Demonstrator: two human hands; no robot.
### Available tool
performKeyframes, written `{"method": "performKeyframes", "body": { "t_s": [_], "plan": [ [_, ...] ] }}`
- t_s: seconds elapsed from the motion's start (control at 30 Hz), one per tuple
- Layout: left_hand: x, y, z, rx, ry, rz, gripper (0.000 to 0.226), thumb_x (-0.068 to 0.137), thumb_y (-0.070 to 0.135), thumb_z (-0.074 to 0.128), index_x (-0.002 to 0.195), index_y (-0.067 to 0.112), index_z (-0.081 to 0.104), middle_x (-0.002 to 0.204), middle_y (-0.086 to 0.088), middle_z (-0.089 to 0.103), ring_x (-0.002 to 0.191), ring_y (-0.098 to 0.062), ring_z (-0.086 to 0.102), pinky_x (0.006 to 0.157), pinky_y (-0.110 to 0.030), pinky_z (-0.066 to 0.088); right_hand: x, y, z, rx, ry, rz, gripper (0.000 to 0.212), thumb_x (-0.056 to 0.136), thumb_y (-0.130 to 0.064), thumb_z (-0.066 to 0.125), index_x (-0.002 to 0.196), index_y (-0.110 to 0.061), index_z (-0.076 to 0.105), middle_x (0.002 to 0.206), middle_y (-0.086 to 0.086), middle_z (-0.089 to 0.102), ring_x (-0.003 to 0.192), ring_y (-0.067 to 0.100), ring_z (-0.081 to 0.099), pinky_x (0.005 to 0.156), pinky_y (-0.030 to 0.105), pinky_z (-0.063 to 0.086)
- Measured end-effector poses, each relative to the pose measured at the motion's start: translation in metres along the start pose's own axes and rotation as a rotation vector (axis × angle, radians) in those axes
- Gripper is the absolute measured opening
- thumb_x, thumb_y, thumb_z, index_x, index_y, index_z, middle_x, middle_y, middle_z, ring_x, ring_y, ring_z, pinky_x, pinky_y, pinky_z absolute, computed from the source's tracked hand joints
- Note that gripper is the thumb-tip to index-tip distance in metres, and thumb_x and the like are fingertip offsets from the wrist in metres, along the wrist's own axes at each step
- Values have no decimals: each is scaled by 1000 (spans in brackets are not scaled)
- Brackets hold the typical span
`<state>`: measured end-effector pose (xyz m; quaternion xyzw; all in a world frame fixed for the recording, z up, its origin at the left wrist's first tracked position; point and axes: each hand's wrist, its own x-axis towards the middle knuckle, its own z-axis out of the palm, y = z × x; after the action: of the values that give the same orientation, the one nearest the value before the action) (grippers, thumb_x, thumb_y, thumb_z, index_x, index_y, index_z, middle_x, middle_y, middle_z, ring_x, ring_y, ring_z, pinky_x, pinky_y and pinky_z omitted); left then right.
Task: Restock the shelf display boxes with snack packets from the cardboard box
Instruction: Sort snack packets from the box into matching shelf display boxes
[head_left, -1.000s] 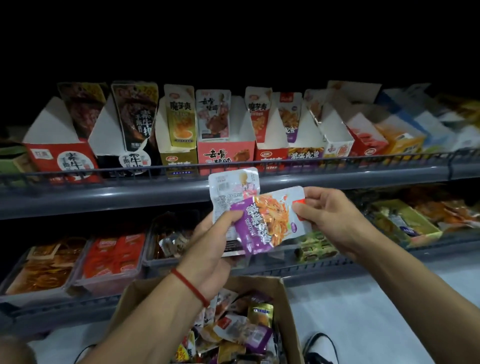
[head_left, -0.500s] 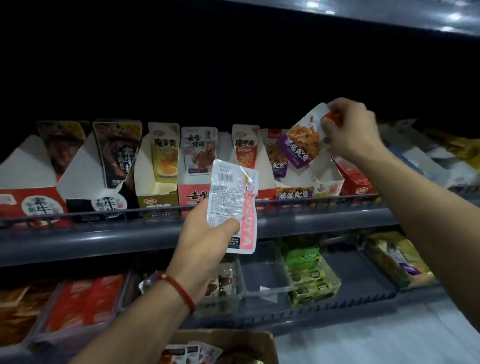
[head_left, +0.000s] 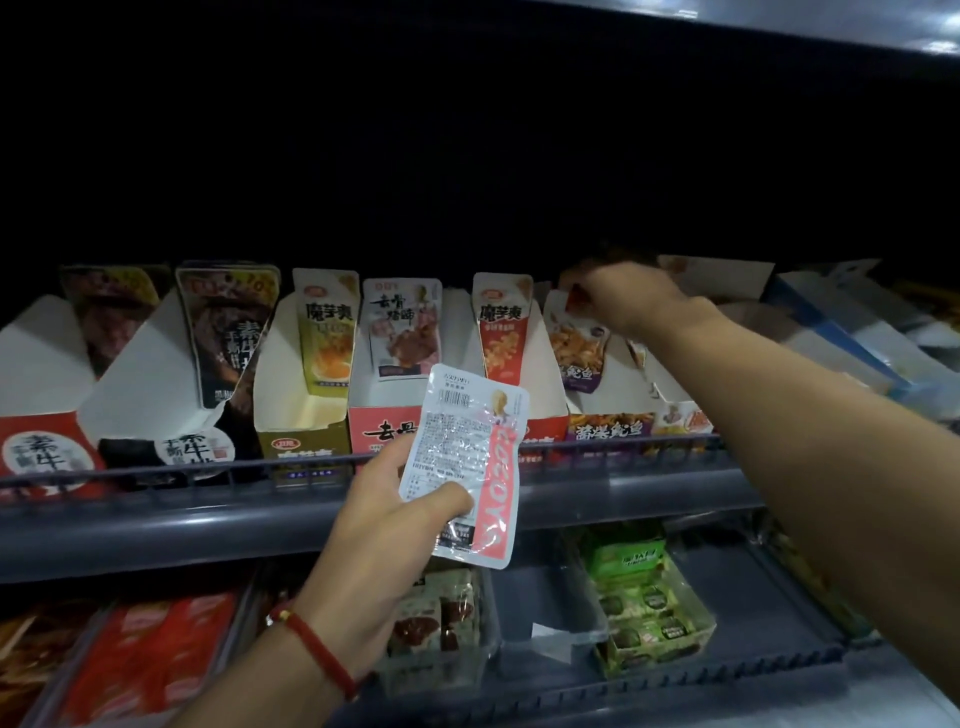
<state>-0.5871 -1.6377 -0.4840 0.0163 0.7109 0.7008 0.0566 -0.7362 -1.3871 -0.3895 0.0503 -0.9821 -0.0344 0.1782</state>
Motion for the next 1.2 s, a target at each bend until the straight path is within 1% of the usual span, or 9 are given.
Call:
{"method": "performKeyframes", "body": {
  "t_s": [0.2, 0.33, 0.47, 0.67, 0.8, 0.9, 1.0, 1.07, 1.2],
  "plan": [
    [0, -2, 0, 0, -17, -19, 47, 88, -7, 63, 118, 29, 68, 107, 10, 78, 101, -11, 74, 98, -42, 55, 2, 8, 13, -152, 166, -71, 29, 97, -11, 63, 126, -12, 58, 120, 15, 60, 102, 30, 61, 73, 31, 40],
    [1, -4, 1, -2, -16, -23, 46, 89, -8, 63, 118, 27, 68, 105, 9, 79, 99, -12, 75, 95, -40, 56, 7, 11, 21, -5, 148, -38, 25, 99, -9, 56, 124, -14, 55, 107, 11, 57, 87, 24, 53, 72, 35, 43],
    [0, -4, 0, -3, -44, -9, 46, 90, -8, 62, 119, 27, 68, 106, 9, 79, 99, -11, 74, 91, -35, 56, 9, 5, 26, 41, 153, -28, 25, 101, -10, 52, 125, -14, 59, 115, 14, 61, 101, 31, 60, 82, 38, 49],
    [-4, -1, -11, -7, -77, 22, 48, 91, -11, 60, 120, 27, 67, 107, 8, 79, 98, -11, 75, 79, -26, 60, -2, -1, 18, -19, 215, -22, 33, 97, -3, 59, 129, -8, 60, 113, 16, 66, 92, 29, 66, 69, 36, 53],
    [-11, -1, -19, 46, -49, 115, 46, 95, -4, 62, 124, 33, 65, 107, 16, 77, 99, -4, 73, 82, -27, 60, -46, -30, -12, 236, 305, -82, 23, 99, -19, 59, 121, -20, 64, 109, -4, 63, 98, 17, 63, 79, 32, 53],
    [-17, 4, -28, 177, -5, 299, 42, 95, 3, 66, 120, 37, 71, 109, 24, 74, 105, 5, 68, 90, -26, 58, -97, -67, -29, 674, 138, -1, 23, 103, -43, 52, 104, -24, 64, 91, -12, 66, 78, 4, 66, 72, 27, 55],
    [-20, 12, -42, 307, 25, 431, 50, 88, -4, 71, 97, 44, 80, 119, 28, 65, 118, 8, 56, 103, -29, 53, -131, -89, -39, 1196, -400, 287, 49, 101, -57, 44, 125, -19, 63, 115, 7, 70, 92, 20, 75, 81, 40, 61],
    [-25, 16, -50, 371, 40, 504, 57, 85, -6, 74, 95, 49, 79, 132, 30, 55, 129, 6, 46, 110, -34, 48, -147, -94, -41, 1395, -671, 255, 39, 99, -37, 60, 132, -16, 60, 118, 14, 72, 103, 25, 73, 89, 40, 59],
    [-46, 26, -69, 440, -30, 446, 82, 86, -11, 68, 126, 60, 61, 154, 27, 32, 146, -3, 33, 114, -50, 44, -159, -100, -48, 1370, -583, 154, 43, 89, 2, 72, 127, -14, 62, 111, 14, 75, 103, 28, 74, 88, 40, 60]
  ]
}}
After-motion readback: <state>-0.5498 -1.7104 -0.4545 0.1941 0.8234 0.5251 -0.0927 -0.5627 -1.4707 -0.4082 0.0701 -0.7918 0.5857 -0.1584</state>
